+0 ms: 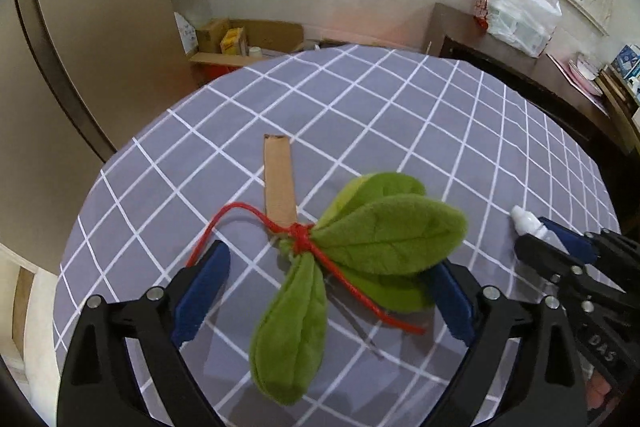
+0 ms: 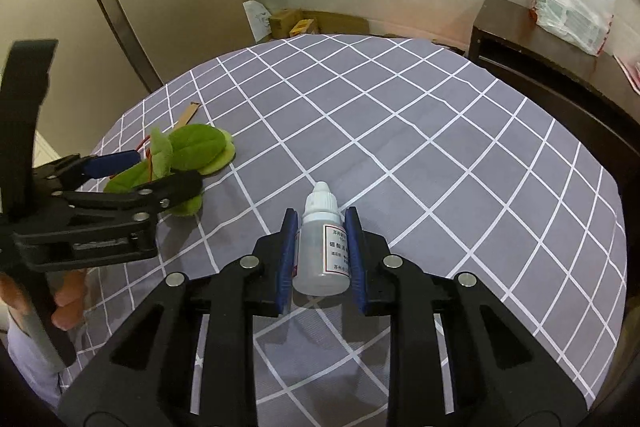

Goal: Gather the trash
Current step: 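Grasp the white dropper bottle with the right tool while the left tool grasps the green plush, then carry the green plush over the blue bin and open the left tool to drop it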

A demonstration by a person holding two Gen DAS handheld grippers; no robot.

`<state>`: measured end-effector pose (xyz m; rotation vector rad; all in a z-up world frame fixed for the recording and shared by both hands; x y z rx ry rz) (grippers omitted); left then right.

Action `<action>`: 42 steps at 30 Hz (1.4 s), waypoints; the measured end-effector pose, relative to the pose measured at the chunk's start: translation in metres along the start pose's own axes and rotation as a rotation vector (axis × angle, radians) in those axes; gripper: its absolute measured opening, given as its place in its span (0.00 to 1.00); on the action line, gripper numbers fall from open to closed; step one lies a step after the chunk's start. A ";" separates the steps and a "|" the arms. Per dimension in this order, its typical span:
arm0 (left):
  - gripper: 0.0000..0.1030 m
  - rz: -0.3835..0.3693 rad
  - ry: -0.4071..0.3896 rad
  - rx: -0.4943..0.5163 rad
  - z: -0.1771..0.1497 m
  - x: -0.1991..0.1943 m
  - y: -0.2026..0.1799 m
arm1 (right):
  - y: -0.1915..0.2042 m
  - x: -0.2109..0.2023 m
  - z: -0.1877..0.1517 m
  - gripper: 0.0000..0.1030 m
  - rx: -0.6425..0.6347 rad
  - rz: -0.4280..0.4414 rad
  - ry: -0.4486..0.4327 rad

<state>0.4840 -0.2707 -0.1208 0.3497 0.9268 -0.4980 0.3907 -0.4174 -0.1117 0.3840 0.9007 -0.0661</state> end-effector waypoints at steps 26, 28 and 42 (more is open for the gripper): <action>0.14 0.086 -0.105 -0.067 -0.084 -0.078 0.030 | 0.009 -0.020 -0.028 0.24 0.045 -0.050 -0.019; 0.14 0.099 -0.108 -0.078 -0.092 -0.086 0.035 | 0.010 -0.024 -0.033 0.24 0.051 -0.036 -0.009; 0.14 0.178 -0.153 -0.165 -0.147 -0.146 0.077 | 0.041 -0.036 -0.053 0.24 -0.003 -0.002 0.019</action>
Point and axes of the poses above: each gripper's, at about its wrist camera, not at the fingertips, and x roughly the way its jaws point, y to its left, z to its top, the point moved 1 cm from there along x, roughly the way its jaws point, and after that the axes turned 11 degrees about x, right-handed, at the moved point
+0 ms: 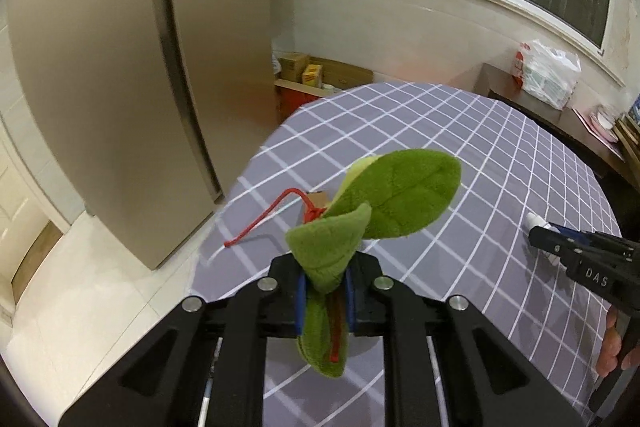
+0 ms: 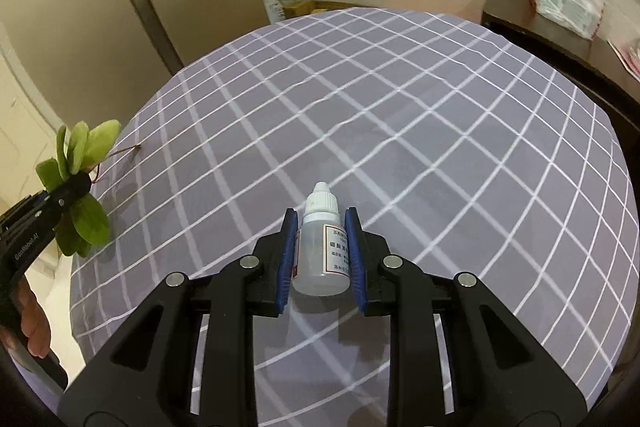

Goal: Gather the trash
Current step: 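Carry the green plush over the blue bin and open the left tool to drop it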

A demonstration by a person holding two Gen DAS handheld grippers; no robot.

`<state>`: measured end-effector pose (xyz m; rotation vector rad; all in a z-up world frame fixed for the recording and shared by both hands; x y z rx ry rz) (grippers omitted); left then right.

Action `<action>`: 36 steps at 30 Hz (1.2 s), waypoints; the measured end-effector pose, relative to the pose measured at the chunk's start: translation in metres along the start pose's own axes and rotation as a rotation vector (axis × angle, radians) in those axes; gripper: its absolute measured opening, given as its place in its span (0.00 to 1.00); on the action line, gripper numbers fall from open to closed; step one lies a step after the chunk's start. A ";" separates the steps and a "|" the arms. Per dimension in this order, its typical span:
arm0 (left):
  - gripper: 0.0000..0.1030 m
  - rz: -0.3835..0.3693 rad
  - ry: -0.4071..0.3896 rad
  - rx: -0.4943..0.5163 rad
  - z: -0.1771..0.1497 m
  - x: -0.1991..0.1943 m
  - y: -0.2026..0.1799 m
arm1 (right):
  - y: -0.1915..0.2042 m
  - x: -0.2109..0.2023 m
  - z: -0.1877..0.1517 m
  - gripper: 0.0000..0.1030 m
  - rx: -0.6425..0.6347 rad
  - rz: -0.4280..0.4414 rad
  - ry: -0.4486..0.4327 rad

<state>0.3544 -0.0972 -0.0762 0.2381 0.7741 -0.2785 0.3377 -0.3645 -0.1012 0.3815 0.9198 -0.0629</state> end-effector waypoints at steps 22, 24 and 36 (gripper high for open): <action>0.14 0.165 0.051 -0.157 -0.081 -0.047 0.110 | 0.140 0.002 -0.056 0.24 -0.255 0.076 0.035; 0.14 0.177 0.062 -0.178 -0.088 -0.046 0.120 | 0.154 0.004 -0.061 0.24 -0.278 0.088 0.045; 0.14 0.240 0.123 -0.274 -0.123 -0.046 0.171 | 0.232 0.019 -0.090 0.24 -0.418 0.140 0.091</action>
Point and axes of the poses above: each gripper's, at about its wrist camera, not at the fingertips, and x roughly the way its jaws point, y to its left, z to its top, the point moved 1 cm from there along x, roughly the way its jaws point, and after that the axes turned 11 degrees about x, right-handed, at the moved point
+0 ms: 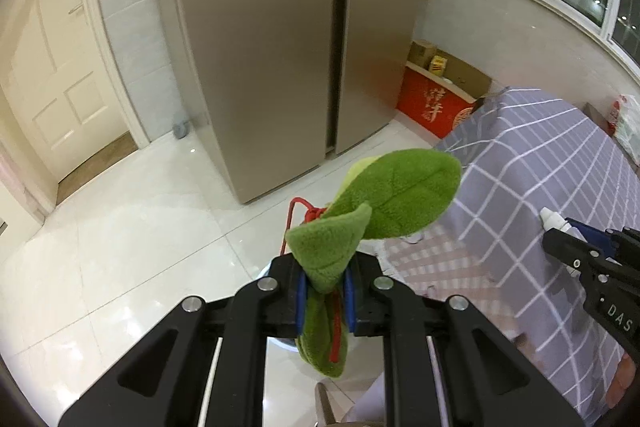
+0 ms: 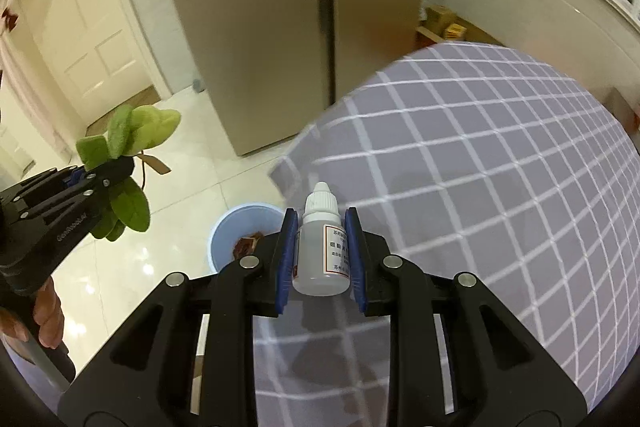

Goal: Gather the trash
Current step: 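Carry the green plush over the blue bin and open the left tool to drop it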

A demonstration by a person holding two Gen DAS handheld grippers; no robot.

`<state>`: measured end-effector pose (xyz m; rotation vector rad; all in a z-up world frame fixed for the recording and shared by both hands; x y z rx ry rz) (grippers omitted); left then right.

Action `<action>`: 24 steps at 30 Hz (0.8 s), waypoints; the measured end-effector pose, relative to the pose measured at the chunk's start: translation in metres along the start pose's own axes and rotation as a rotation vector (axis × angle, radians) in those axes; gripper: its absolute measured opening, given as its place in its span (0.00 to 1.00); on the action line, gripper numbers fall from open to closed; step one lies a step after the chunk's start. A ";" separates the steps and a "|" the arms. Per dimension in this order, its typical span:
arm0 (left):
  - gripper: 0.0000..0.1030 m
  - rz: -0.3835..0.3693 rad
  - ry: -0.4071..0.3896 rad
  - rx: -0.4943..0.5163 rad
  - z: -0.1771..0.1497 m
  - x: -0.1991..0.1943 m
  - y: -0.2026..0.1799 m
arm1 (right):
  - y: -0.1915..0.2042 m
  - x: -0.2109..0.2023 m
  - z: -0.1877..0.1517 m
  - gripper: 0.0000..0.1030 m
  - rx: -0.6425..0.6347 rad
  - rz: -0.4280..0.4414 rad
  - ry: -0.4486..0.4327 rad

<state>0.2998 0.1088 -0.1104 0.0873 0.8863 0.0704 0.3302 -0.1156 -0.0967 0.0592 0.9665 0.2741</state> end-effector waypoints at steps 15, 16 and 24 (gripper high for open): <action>0.14 0.031 0.064 -0.037 0.002 0.024 0.023 | 0.055 0.041 0.019 0.24 -0.090 0.063 0.069; 0.14 0.033 0.067 -0.035 0.002 0.026 0.024 | 0.057 0.045 0.020 0.24 -0.092 0.065 0.076; 0.59 0.114 0.019 -0.023 0.010 0.028 0.028 | 0.064 0.060 0.025 0.24 -0.079 0.082 0.116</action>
Point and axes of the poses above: each gripper's, at about its wrist camera, not at the fingertips, and x roughly the way its jaws point, y to its left, z to its top, the point moved 1 cm from there along x, roughly the way its jaws point, and after that the axes turned 11 degrees about x, right-handed, at the moved point
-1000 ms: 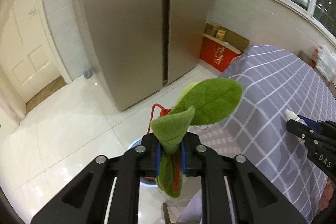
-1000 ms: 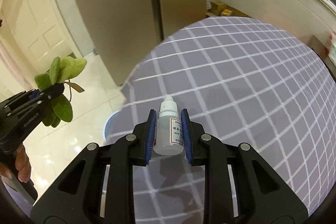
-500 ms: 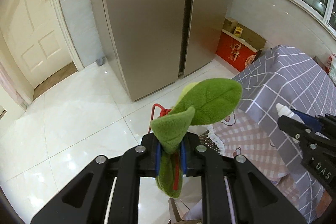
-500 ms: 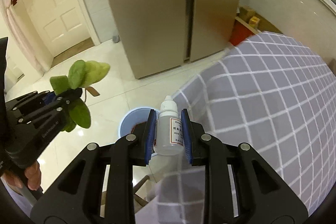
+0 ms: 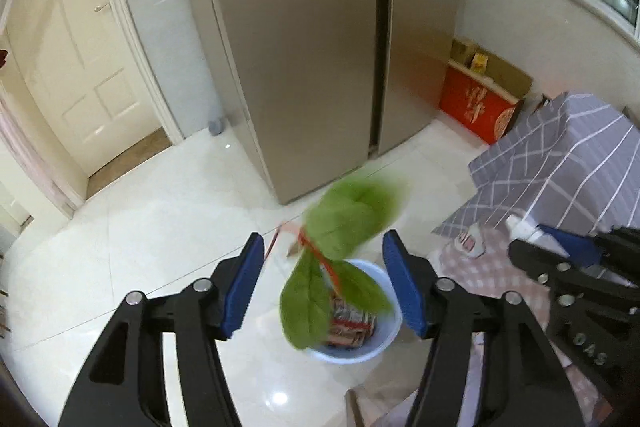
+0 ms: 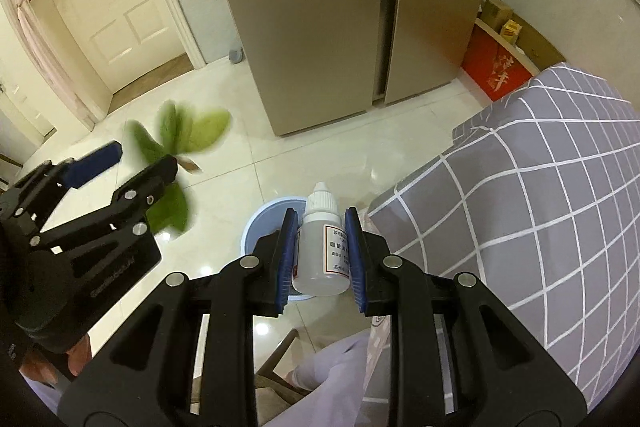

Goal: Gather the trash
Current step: 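Carry the green plush over the blue bin and open the left tool to drop it, then open the right tool over the blue bin to drop the dropper bottle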

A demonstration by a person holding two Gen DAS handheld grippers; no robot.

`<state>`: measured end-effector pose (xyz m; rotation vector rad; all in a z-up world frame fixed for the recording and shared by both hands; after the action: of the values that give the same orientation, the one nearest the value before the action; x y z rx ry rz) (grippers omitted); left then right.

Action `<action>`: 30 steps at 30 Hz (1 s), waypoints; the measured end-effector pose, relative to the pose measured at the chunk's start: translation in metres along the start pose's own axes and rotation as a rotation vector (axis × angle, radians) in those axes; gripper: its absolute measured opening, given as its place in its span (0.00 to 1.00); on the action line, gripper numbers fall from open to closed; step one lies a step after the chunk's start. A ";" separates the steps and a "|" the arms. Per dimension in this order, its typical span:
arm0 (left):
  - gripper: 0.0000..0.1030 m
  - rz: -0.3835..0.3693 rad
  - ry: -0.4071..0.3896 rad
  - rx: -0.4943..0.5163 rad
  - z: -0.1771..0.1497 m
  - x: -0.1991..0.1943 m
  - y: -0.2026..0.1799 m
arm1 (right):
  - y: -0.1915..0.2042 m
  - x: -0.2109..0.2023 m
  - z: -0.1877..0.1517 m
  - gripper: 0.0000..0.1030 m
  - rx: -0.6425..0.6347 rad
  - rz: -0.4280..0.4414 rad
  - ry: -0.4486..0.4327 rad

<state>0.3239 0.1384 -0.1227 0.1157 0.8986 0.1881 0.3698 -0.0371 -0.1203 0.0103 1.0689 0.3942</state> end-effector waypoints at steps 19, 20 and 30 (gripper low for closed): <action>0.59 0.036 0.058 -0.082 -0.032 -0.005 0.038 | 0.028 0.014 -0.002 0.24 -0.054 0.033 0.038; 0.59 0.039 0.061 -0.088 -0.034 -0.005 0.042 | 0.030 0.015 -0.002 0.24 -0.056 0.034 0.039; 0.59 0.071 0.082 -0.132 -0.041 -0.009 0.059 | 0.045 0.007 0.007 0.74 -0.098 0.086 -0.032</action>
<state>0.2790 0.1947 -0.1308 0.0171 0.9621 0.3198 0.3650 0.0085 -0.1137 -0.0247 1.0191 0.5222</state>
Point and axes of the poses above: each gripper's, at about its wrist camera, not at the fingertips, and x roughly the way its jaws point, y to its left, z to its top, the point moved 1 cm from there along x, roughly the way its jaws point, and after that the axes turned 11 degrees about x, right-handed, at the moved point
